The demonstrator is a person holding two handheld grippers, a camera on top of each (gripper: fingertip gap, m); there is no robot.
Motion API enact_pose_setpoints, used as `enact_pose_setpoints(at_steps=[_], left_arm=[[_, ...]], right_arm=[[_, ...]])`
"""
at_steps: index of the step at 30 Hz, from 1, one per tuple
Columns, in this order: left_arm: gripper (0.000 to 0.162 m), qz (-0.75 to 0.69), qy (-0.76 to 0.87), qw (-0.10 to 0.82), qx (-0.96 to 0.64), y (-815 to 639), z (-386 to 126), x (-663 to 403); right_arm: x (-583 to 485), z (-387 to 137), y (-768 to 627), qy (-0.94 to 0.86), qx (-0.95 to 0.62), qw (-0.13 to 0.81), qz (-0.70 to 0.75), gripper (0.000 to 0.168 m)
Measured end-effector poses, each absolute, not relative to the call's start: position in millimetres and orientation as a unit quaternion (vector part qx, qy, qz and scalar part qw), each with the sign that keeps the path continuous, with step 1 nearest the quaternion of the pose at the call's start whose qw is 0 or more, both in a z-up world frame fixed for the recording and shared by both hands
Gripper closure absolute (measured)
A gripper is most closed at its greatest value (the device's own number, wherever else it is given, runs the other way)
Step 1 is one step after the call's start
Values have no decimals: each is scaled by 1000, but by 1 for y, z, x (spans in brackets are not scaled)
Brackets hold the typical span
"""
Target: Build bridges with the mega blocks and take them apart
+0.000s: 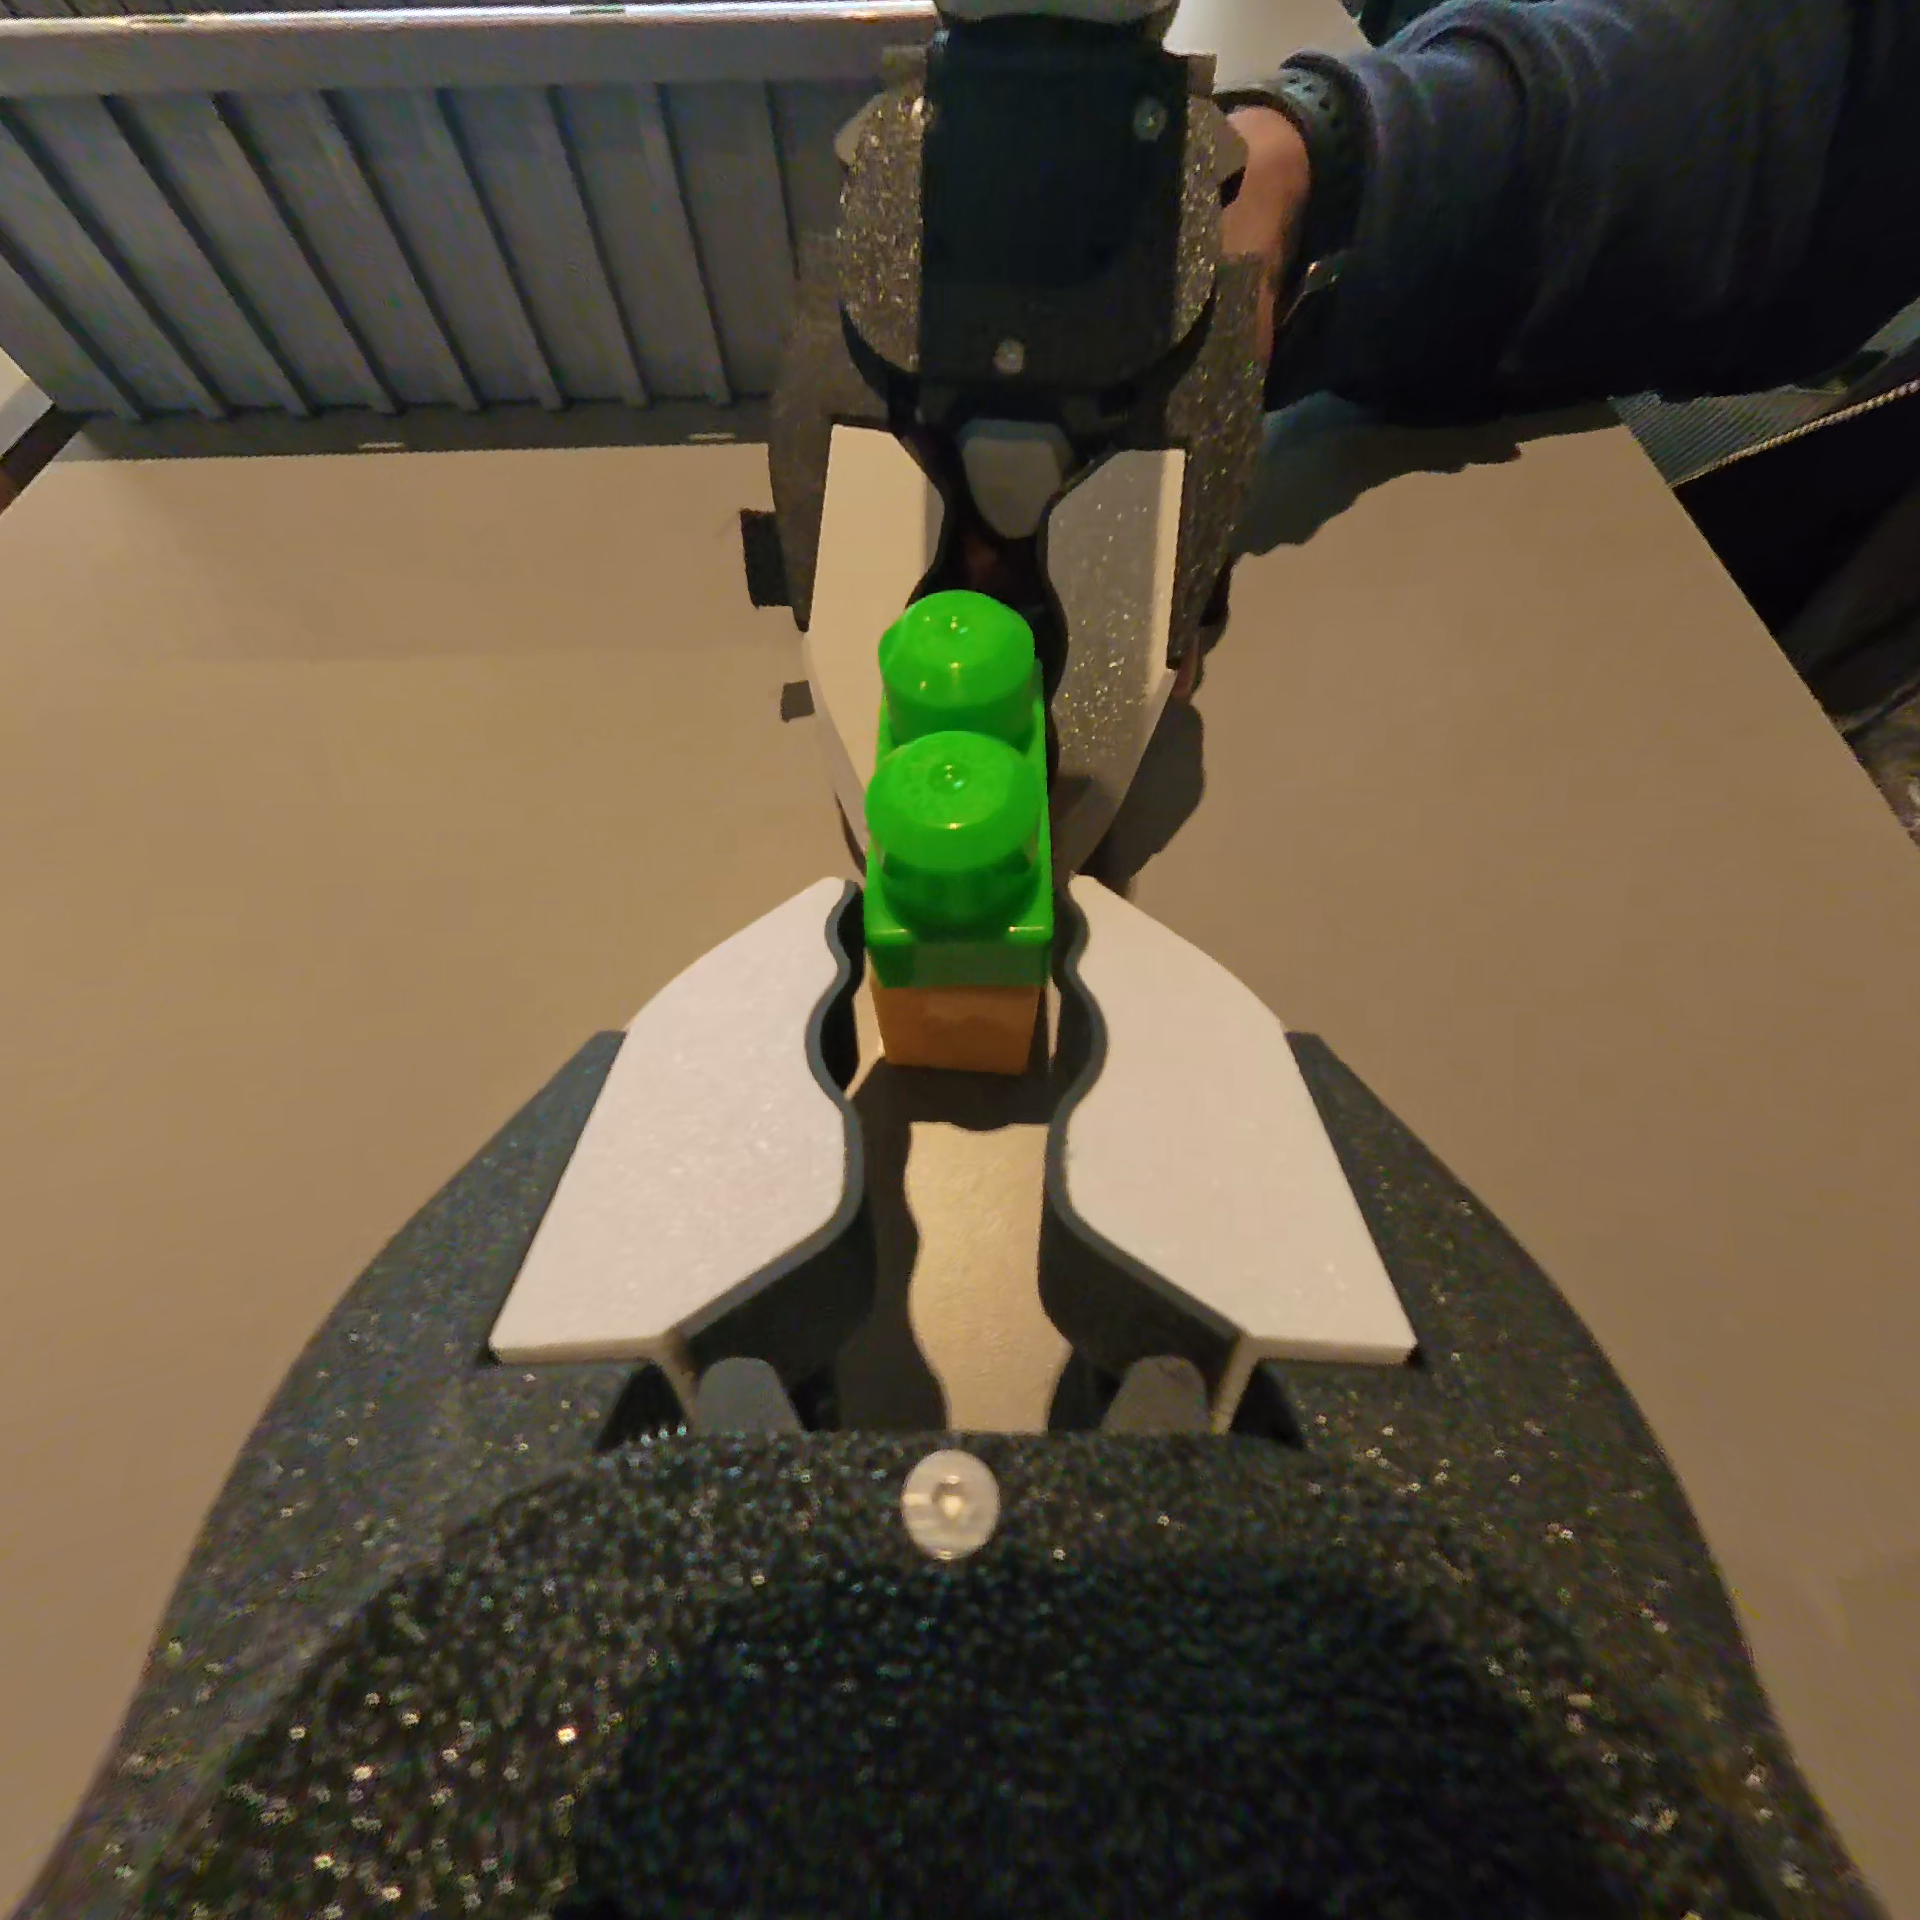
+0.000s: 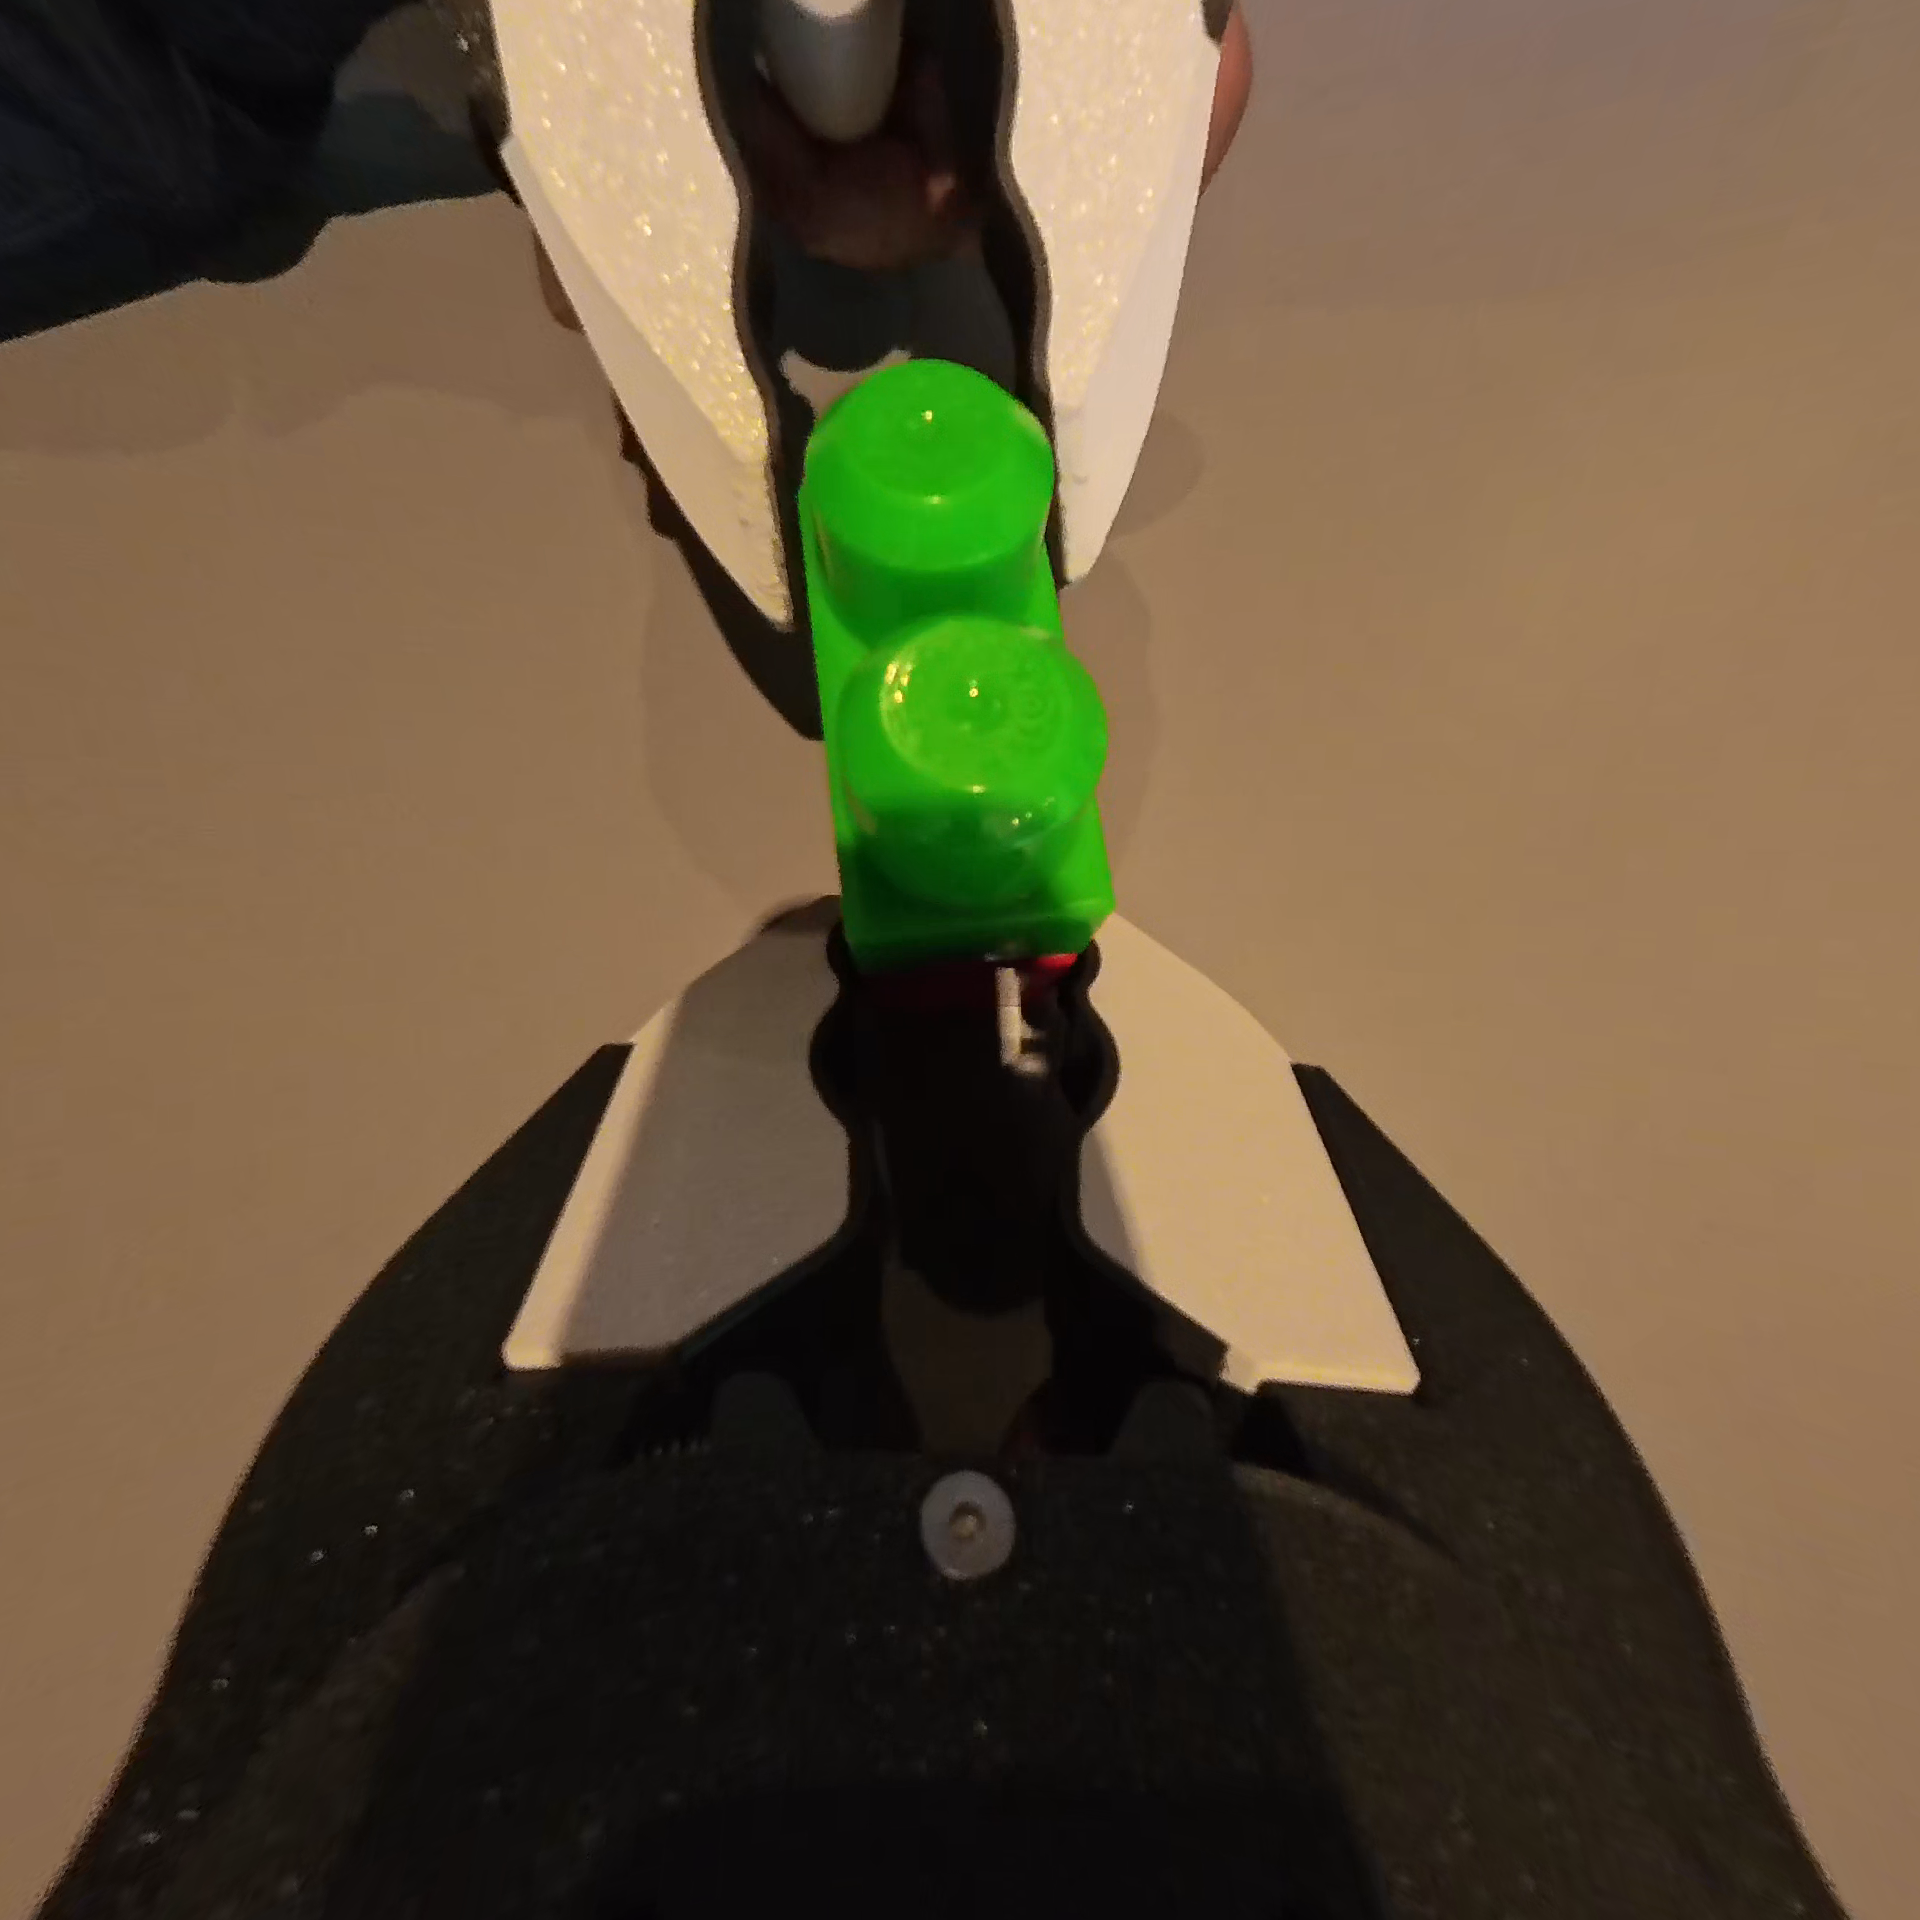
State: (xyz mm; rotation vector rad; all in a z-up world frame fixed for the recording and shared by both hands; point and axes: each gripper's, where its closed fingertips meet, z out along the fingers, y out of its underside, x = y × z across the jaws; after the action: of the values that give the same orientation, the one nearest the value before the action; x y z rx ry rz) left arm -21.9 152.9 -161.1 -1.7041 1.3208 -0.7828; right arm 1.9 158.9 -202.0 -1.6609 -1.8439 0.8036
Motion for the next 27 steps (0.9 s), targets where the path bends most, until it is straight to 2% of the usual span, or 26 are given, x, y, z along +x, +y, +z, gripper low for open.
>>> enact_pose_setpoints(at_steps=[4,8,15,17,20,21,22,27], left_arm=[[129,-297,533,434,-663,152,-158,-26],[134,-353,502,443,-654,142,-142,-43],[103,-283,526,374,-709,147,-182,-45],[100,-262,535,354,-721,149,-191,-42],[104,-243,554,347,-717,150,-196,-33],[110,-236,559,346,-716,151,-198,-29],[123,-224,564,342,-718,152,-201,-27],[126,-208,561,331,-730,154,-206,-24]], right_arm=[[1,-202,158,-683,-612,265,297,131],[1,-202,158,-682,-613,264,298,131],[1,-202,159,-680,-615,262,302,131],[1,-202,158,-680,-614,260,304,131],[1,-202,157,-683,-610,257,308,131],[1,-202,157,-685,-609,257,308,131],[1,-202,156,-685,-608,256,308,131],[1,-202,157,-683,-612,258,305,131]])
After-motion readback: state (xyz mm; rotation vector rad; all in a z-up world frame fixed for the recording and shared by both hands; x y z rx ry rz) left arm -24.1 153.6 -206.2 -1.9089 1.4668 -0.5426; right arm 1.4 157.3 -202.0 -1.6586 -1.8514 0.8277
